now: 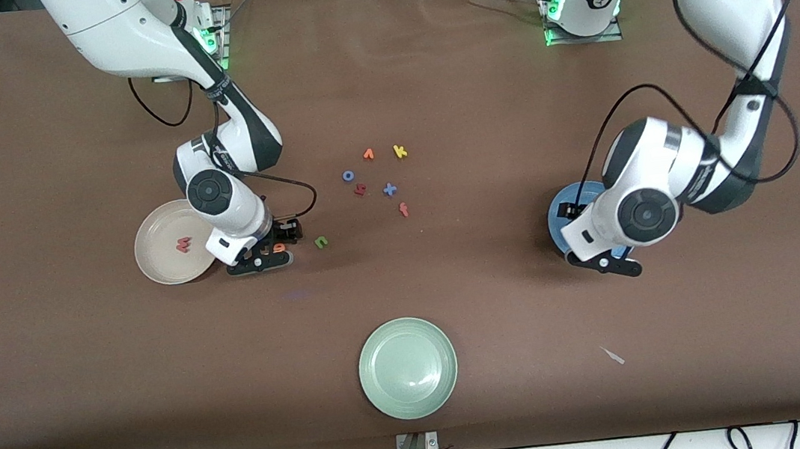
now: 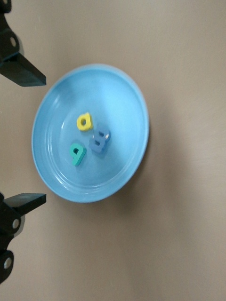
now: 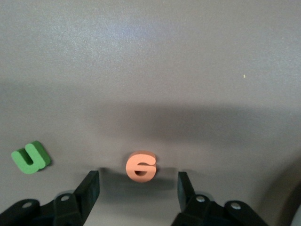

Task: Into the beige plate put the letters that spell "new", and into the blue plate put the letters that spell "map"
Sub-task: 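Place the teal q on the blue plate while the right gripper releases the M, then raise the left arm to rest while the right gripper grasps the orange 6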

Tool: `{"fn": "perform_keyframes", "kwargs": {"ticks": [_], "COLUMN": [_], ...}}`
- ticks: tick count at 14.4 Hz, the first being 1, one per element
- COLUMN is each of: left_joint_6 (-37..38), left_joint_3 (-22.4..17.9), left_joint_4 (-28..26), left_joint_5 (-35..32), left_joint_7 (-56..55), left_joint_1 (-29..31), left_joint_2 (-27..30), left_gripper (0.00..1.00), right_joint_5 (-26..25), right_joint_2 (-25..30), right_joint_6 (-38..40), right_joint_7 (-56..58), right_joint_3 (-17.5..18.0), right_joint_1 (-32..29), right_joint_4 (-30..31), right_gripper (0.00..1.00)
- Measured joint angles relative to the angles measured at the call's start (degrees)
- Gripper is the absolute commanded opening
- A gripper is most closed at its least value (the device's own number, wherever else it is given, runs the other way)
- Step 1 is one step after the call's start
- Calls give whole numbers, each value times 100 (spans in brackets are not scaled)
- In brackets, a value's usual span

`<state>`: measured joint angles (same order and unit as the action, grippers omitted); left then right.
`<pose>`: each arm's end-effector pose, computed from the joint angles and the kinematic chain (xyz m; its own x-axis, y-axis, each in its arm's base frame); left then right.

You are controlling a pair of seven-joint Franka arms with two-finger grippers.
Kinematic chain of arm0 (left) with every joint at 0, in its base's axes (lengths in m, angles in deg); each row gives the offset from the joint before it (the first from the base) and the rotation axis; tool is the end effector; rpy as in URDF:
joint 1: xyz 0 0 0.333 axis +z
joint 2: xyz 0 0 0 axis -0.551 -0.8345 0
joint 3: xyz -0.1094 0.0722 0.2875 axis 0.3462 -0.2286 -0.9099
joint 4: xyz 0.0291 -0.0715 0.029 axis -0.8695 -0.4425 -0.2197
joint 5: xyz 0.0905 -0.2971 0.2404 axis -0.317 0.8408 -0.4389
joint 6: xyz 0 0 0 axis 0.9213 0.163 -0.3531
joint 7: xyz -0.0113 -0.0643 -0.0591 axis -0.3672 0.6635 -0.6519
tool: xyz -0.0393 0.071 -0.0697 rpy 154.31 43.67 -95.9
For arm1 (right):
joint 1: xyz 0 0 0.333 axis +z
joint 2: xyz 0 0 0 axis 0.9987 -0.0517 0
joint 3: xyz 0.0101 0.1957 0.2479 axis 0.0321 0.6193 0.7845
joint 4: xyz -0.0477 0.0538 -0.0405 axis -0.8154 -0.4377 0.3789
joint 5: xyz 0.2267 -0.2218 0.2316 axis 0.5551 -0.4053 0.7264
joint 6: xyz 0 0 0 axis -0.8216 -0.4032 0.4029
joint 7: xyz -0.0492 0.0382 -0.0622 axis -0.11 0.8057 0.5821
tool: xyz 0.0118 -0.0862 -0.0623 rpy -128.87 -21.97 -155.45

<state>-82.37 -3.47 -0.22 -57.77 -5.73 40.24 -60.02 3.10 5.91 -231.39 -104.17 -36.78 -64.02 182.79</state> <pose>0.6505 -0.1665 0.3250 0.9222 -0.2635 -0.2831 -0.2981 -0.9506 -0.0862 0.5603 0.2479 0.1797 0.9927 0.1174 -0.0288 0.1172 -0.9931 -0.0070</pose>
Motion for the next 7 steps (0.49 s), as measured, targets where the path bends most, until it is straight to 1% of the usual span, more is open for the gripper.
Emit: {"fn": "perform_keyframes", "kwargs": {"ticks": [4,5,7], "left_joint_6": [413,471,547], "left_joint_3": [-12,-74,-469], "left_joint_4": [732,895,1001], "left_joint_5": [518,568,653], "left_joint_7": [-1,-1,5], "left_joint_1": [55,79,22], "left_joint_2": [561,717,1191], "left_gripper": [100,100,100], "right_joint_5": [0,0,0], "right_joint_2": [-40,-46,-56], "right_joint_6": [0,0,0], "right_joint_7": [12,13,34], "right_joint_3": [-9,-10,-11], "right_joint_1": [-6,-6,-8], "right_joint_4": [-12,-14,-19], "right_gripper": [61,59,59]}}
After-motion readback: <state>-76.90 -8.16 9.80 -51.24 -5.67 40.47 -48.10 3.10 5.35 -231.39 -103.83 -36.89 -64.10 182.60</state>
